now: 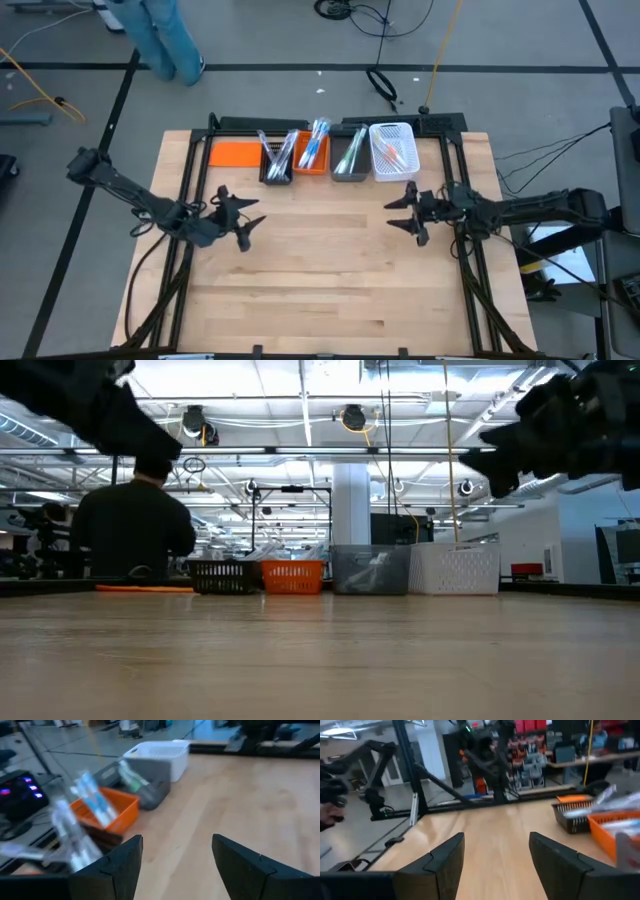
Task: Pick & Place Toothbrushes
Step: Return to Home Position
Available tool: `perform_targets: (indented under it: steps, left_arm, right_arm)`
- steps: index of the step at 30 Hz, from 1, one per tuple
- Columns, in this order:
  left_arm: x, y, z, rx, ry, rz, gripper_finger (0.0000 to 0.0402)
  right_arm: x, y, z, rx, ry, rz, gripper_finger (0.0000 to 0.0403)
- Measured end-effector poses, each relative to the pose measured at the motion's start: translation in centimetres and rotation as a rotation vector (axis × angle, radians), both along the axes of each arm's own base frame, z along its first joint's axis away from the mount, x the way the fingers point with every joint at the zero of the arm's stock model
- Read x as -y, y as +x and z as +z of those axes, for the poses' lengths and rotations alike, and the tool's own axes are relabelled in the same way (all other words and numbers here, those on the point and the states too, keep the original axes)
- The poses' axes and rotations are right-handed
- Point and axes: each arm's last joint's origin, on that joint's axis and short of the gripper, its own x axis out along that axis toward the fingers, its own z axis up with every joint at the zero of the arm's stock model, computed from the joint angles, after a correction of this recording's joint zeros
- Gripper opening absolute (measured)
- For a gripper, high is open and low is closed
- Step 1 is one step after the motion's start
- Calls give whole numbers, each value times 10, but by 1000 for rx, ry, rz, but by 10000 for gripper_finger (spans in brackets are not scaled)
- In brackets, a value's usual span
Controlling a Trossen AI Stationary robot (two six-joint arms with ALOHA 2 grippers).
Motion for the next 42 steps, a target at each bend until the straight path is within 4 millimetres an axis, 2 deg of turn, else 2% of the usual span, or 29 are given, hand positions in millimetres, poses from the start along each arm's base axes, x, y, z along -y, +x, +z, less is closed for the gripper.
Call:
perform_targets:
  steps: [5, 8, 13, 19, 26, 32, 42]
  left_arm:
    - [-8, -8, -26, -4, 9, 125, 241]
    - [-11, -13, -39, 6, -42, 161, 241]
    - [-11, -25, -64, -9, -138, 89, 241]
    - [-12, -42, -97, 69, -192, 22, 241]
    - [-11, -44, -99, 28, -111, -3, 241]
    - [-10, -42, -95, 91, -186, 11, 241]
    - [-10, -42, -95, 75, -157, 0, 241]
  right_arm:
    - [-8, 0, -3, -18, -57, 11, 214]
    - [-11, 1, -2, -5, -86, 11, 214]
    - [-16, 1, -7, -52, -25, 30, 214]
    - [-16, 1, -9, -84, 49, 31, 214]
    - [-16, 1, -9, -81, 46, 31, 215]
    - [-15, -3, -3, -43, 46, 26, 215]
    - [-6, -26, 27, 237, 40, -37, 215]
